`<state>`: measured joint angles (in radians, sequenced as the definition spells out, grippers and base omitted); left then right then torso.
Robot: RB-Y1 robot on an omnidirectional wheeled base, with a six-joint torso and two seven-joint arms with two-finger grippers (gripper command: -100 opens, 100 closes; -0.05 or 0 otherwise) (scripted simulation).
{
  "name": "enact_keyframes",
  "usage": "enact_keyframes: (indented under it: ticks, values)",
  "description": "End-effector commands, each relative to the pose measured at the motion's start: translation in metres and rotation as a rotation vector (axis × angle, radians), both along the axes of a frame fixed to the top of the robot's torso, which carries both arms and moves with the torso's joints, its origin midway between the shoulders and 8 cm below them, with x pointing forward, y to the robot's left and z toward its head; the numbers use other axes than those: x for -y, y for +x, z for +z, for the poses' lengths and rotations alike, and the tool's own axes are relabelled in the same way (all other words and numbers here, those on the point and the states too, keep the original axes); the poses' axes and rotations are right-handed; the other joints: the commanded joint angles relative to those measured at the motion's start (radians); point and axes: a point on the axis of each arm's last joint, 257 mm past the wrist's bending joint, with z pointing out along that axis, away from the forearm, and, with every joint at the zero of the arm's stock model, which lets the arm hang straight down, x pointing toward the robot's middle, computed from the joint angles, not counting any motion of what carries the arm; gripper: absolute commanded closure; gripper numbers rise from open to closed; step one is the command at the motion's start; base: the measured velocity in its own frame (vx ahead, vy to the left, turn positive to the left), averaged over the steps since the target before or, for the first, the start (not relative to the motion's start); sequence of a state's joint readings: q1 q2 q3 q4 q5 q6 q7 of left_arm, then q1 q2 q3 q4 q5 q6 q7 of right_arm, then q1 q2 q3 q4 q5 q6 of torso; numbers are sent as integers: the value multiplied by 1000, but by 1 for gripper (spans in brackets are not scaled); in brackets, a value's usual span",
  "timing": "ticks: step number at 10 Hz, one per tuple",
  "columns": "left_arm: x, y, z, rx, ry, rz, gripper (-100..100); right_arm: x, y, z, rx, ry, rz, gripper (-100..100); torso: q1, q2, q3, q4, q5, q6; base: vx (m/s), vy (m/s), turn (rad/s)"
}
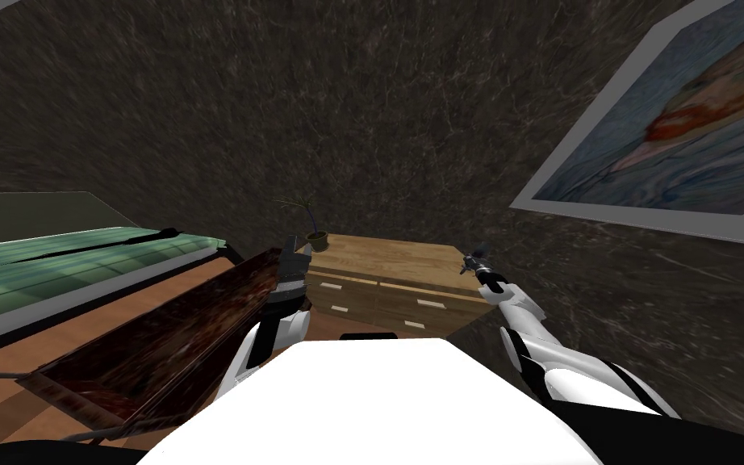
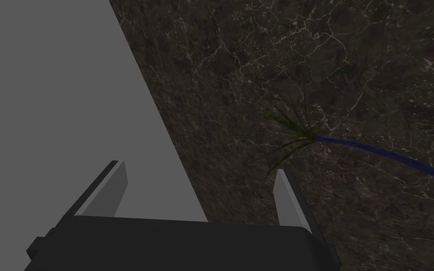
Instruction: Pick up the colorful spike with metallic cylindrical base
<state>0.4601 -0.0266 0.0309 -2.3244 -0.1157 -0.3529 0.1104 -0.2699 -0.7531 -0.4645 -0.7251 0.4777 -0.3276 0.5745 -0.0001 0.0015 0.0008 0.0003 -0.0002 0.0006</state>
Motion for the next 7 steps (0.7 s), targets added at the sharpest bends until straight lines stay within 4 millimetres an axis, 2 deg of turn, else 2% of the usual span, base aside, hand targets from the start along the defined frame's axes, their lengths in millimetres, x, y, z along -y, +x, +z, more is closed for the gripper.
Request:
enact_keyframes:
  ticks: [1,3,4,5,6,7]
  values:
    - [0,0,0,0,0,0,0,0,0,0,0,0,0,100,0,0,0,0,0,0,0,0,0]
    - [0,0,0,0,0,0,0,0,0,0,0,0,1,100,0,0,0,0,0,0,0,0,0]
    - [0,0,0,0,0,0,0,0,0,0,0,0,1,0,0,0,0,0,0,1,0,0,0]
    - [0,0,0,0,0,0,0,-4,-10,-23,-37,17,-20,100,0,0,0,0,0,1,9,-60,25]
    - [0,0,0,0,0,0,0,-9,-4,-10,-16,2,-5,100,-3,0,-1,-2,-4,1,5,-61,22]
    - [0,0,0,0,0,0,0,-12,-15,-35,-56,20,-27,100,-5,0,-2,-3,-5,1,7,-71,35]
